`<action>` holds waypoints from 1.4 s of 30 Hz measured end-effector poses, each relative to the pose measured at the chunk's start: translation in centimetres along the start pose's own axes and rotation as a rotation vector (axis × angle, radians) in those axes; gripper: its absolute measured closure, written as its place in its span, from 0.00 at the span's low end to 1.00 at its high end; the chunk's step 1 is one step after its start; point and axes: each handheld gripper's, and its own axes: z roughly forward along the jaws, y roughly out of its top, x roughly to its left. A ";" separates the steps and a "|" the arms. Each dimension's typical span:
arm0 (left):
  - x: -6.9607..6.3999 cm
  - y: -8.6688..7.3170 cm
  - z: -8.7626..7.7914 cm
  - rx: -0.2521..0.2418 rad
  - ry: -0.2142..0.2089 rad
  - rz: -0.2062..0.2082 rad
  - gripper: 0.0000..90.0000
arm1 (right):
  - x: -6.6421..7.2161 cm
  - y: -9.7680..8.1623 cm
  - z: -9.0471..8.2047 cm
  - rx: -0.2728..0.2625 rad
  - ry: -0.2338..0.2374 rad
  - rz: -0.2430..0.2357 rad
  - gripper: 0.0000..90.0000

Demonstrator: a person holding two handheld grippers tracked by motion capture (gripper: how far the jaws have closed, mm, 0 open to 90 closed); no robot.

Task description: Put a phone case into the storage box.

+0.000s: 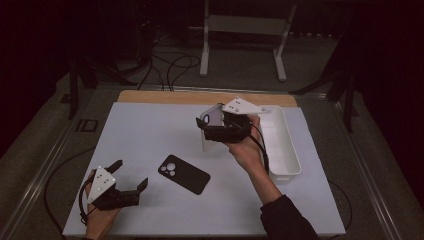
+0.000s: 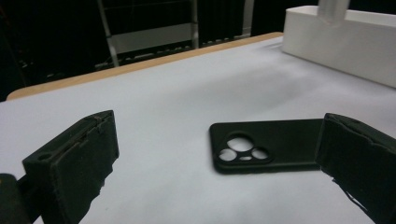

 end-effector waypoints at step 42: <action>0.9 -0.6 0.5 0.008 0.049 -0.028 0.00 | -5.1 0.2 0.1 0.010 -0.139 0.052 0.18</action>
